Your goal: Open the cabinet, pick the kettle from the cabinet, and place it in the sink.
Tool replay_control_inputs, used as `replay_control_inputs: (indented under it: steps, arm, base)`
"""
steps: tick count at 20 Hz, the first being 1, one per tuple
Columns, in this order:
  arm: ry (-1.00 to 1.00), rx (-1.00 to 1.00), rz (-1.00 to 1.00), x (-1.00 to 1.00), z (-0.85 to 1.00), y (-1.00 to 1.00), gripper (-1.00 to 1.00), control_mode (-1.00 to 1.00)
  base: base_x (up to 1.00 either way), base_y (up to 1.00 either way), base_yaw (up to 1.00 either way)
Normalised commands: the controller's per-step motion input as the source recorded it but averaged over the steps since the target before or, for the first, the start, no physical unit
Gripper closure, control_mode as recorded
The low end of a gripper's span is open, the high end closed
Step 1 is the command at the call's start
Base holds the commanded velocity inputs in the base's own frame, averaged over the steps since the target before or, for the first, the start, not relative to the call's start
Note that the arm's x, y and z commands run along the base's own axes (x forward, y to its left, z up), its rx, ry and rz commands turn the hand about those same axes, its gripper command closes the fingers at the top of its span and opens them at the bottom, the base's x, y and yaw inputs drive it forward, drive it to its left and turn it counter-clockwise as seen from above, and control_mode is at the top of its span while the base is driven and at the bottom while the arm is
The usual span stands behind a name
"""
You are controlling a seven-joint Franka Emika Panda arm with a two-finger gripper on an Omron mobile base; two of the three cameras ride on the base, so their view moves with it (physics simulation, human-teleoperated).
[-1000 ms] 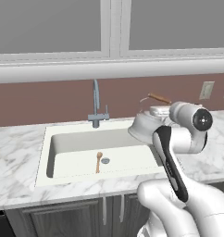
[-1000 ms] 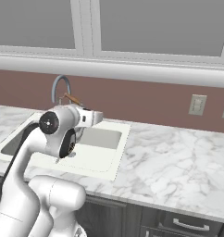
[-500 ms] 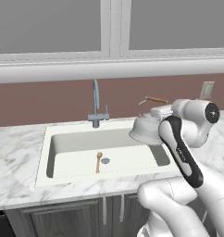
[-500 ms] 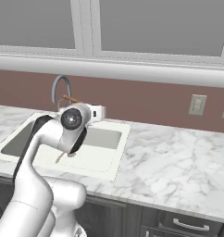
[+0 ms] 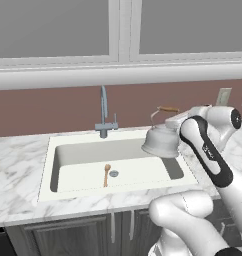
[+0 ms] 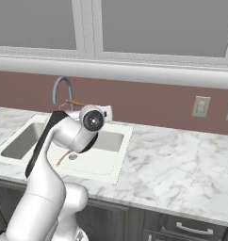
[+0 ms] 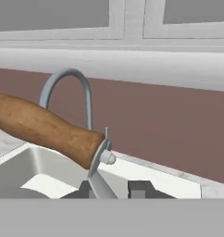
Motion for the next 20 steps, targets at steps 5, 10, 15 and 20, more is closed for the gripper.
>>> replay_control_inputs:
  steps: [5, 10, 15, 20]
  arm:
    - [0.0, -0.03, 0.0, 0.18, -0.11, 0.06, 1.0, -1.0]
    - [0.0, -0.06, 0.01, 0.17, -0.15, 0.1, 1.0, -1.0]
    - [0.0, -0.1, 0.01, 0.04, -0.21, 0.12, 1.0, -1.0]
    - [0.0, -0.04, 0.0, 0.11, -0.19, 0.06, 1.0, -1.0]
  base:
    - [0.0, 0.0, 0.0]
    - [0.0, 0.0, 0.0]
    - [0.0, 0.0, 0.0]
    - [0.0, 0.0, 0.0]
